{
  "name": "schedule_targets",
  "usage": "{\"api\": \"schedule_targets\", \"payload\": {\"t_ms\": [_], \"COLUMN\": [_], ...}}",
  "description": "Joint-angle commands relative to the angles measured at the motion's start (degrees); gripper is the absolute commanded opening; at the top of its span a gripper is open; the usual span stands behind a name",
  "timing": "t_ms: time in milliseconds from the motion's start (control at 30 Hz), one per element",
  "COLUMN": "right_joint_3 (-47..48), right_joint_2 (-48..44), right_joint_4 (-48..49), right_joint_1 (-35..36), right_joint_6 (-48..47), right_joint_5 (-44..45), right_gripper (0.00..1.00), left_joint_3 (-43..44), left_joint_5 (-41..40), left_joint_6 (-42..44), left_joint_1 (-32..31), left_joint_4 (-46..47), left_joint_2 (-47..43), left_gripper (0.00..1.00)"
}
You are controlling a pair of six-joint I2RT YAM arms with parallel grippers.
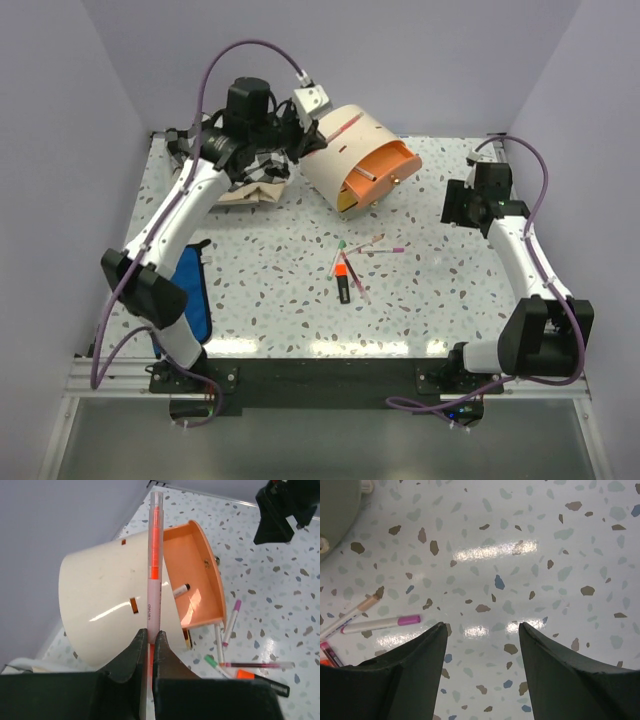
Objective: Sort the stationery into containers
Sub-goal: Place the pen in the drawer.
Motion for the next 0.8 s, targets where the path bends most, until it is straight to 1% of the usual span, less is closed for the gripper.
{"api": "schedule_targets", "payload": {"t_ms": [0, 100, 267, 567, 767], "right_joint_3": [-1.6, -2.9, -4.3, -5.4, -6.2], "right_joint_2": [-3.0, -3.6, -4.0, -4.6, -4.9], "right_joint_4": [2.7, 3.3, 4.2, 4.4, 4.4], "right_joint_1": [-0.4, -0.4, -0.4, -1.0, -1.1], "right_joint_6": [-1.4, -0.9, 0.0, 0.0, 0.0], "right_joint_5": [1.0, 0.5, 0.0, 0.2, 0.2], "right_gripper": [0.63, 0.63, 0.63, 0.63, 0.63], "left_joint_3": [11.1, 15.4, 17.9, 16.1, 15.7], "left_joint_5": [2.0, 2.0, 1.7, 2.3, 0.0], "left_joint_6": [-7.0, -9.6, -11.9, -15.1, -16.7], "left_joint_1": [-0.8, -2.1, -4.9, -7.4, -7.4], "left_joint_4": [3.0, 5.4, 8.1, 9.6, 10.6], "left_joint_2": [9.1, 12.9, 16.2, 18.1, 20.0], "left_gripper": [0.0, 0.0, 0.0, 0.0, 0.0]}}
